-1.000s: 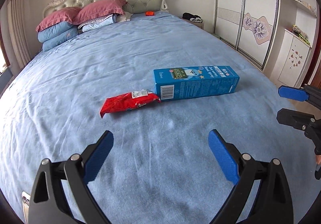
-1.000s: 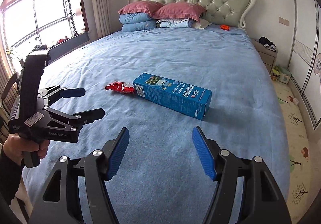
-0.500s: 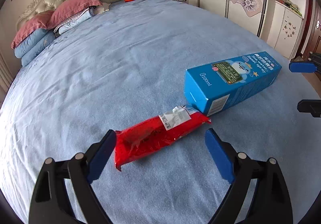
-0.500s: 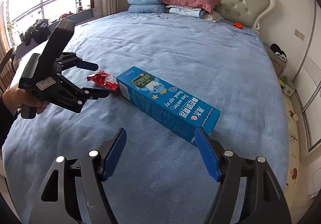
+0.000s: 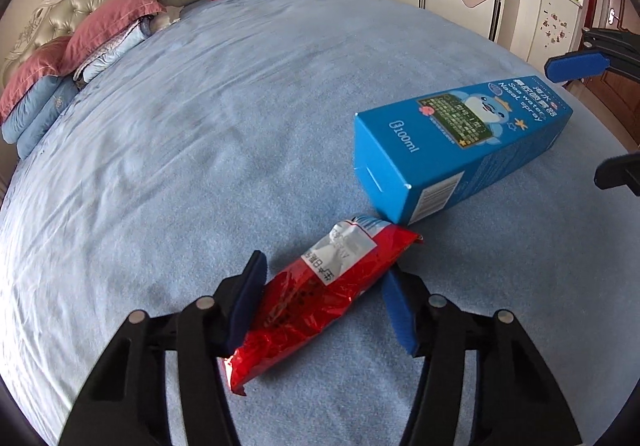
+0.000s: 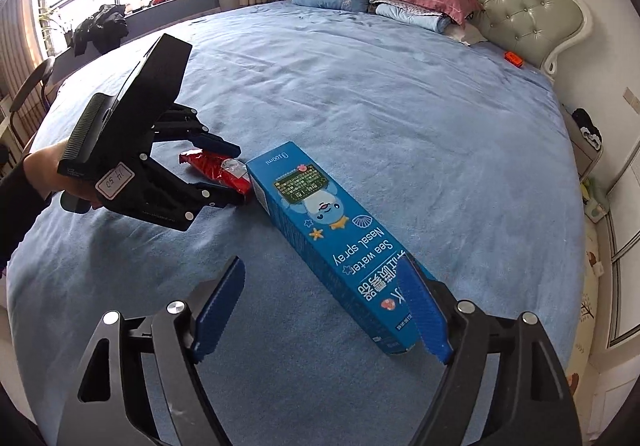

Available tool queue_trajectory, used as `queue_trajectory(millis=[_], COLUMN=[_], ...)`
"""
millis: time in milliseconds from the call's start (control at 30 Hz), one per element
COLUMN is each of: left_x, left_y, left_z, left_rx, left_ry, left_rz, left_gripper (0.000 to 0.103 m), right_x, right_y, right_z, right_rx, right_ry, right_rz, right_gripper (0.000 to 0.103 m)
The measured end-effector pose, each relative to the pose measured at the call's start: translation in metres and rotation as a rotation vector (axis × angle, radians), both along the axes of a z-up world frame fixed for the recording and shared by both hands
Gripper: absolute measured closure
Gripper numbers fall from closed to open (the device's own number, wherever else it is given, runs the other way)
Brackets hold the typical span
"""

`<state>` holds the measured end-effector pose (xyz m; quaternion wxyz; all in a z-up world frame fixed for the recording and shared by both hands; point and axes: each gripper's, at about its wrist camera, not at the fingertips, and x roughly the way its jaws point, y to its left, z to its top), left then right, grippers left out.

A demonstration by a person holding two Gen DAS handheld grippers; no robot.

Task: Collect trash
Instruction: 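Grasp the red snack wrapper with left tool while right tool grasps blue nasal-spray box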

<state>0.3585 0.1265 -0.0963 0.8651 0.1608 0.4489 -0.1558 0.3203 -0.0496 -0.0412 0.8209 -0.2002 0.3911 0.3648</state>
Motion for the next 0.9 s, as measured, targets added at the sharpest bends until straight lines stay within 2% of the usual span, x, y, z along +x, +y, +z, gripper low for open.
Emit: queue_trajectory(millis=[133, 333, 467, 633, 667, 733, 767, 900], left_x=[-0.003, -0.014, -0.018, -0.019, -0.019, -0.020, -0.020, -0.024], left_y=[0.004, 0.018, 0.026, 0.025, 0.025, 0.025, 0.025, 0.026], left_z=[0.004, 0.012, 0.018, 0.017, 0.016, 0.015, 0.016, 0.021], left_rx=[-0.012, -0.095, -0.158, -0.162, -0.164, -0.165, -0.170, -0.201], left_ry=[-0.011, -0.006, -0.005, -0.008, -0.006, -0.010, -0.009, -0.012], left_rz=[0.015, 0.039, 0.058, 0.076, 0.081, 0.088, 0.090, 0.109], left_gripper=[0.055, 0.058, 0.058, 0.058, 0.058, 0.058, 0.058, 0.059], right_x=[0.011, 0.024, 0.032, 0.049, 0.052, 0.056, 0.057, 0.056], right_y=[0.004, 0.014, 0.024, 0.037, 0.040, 0.044, 0.045, 0.040], right_z=[-0.003, -0.013, -0.017, -0.028, -0.031, -0.040, -0.044, -0.044], right_rx=[-0.032, -0.086, -0.138, -0.194, -0.203, -0.233, -0.253, -0.224], right_ry=[0.019, 0.067, 0.061, 0.084, 0.097, 0.123, 0.130, 0.138], right_rz=[0.025, 0.071, 0.102, 0.116, 0.116, 0.113, 0.106, 0.064], right_gripper=[0.024, 0.023, 0.021, 0.021, 0.022, 0.034, 0.036, 0.053])
